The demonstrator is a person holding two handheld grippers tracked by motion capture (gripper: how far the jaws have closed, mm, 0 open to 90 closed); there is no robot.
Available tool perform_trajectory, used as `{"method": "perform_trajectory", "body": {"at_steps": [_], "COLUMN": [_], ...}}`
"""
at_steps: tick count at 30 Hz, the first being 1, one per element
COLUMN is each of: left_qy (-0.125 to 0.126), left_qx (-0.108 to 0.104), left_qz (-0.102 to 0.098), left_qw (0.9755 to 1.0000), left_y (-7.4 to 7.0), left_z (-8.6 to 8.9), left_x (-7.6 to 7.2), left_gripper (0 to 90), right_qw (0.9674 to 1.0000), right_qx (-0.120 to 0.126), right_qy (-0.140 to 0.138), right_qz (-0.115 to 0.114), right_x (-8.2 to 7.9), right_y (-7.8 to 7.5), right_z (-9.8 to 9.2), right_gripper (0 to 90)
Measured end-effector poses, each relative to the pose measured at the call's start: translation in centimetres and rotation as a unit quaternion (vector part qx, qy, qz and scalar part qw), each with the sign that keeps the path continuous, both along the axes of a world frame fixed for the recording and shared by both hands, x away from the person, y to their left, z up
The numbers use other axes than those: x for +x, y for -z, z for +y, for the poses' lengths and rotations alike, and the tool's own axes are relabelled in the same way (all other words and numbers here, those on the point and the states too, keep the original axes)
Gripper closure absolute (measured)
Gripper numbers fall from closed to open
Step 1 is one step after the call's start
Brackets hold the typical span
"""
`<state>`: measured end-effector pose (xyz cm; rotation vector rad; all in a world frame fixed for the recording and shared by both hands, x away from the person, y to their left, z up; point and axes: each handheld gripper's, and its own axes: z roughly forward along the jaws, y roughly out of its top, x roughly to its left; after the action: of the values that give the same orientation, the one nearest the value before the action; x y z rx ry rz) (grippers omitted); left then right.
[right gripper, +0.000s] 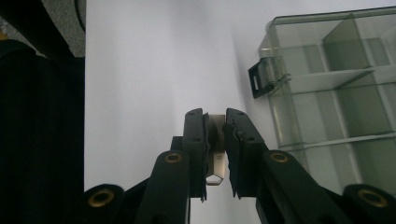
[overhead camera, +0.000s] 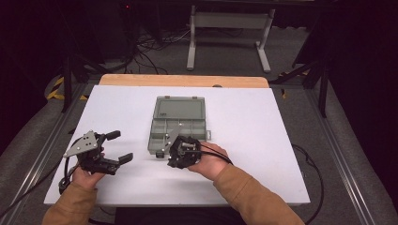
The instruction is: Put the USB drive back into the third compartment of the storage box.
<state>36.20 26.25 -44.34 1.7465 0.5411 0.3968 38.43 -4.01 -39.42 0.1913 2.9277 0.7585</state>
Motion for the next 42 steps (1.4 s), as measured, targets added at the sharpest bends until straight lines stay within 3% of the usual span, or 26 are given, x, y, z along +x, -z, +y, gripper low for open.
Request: {"method": "perform_trajectory", "body": {"at_steps": [11, 25, 42], "left_qy": [0.000, 0.000, 0.001], "left_qx": [0.000, 0.001, 0.000], "left_qz": [-0.001, 0.000, -0.001], "left_qw": [1.0000, 1.0000, 1.0000], "left_y": [0.0, 0.0, 0.0], "left_z": [0.0, 0.0, 0.0], "left_x": [0.0, 0.0, 0.0], "left_gripper": [2.7, 2.7, 2.7], "right_qw": [0.9996, 0.9976, 0.9943], "right_qx": [0.023, 0.043, 0.061], "right_qy": [0.011, 0.048, 0.086], "right_qz": [-0.008, -0.023, -0.019], "right_x": [1.5, 3.9, 7.0], "right_y": [-1.3, -2.6, -2.5], "right_z": [-0.8, -2.0, -2.5], "right_gripper": [79.1, 79.0, 79.1]}}
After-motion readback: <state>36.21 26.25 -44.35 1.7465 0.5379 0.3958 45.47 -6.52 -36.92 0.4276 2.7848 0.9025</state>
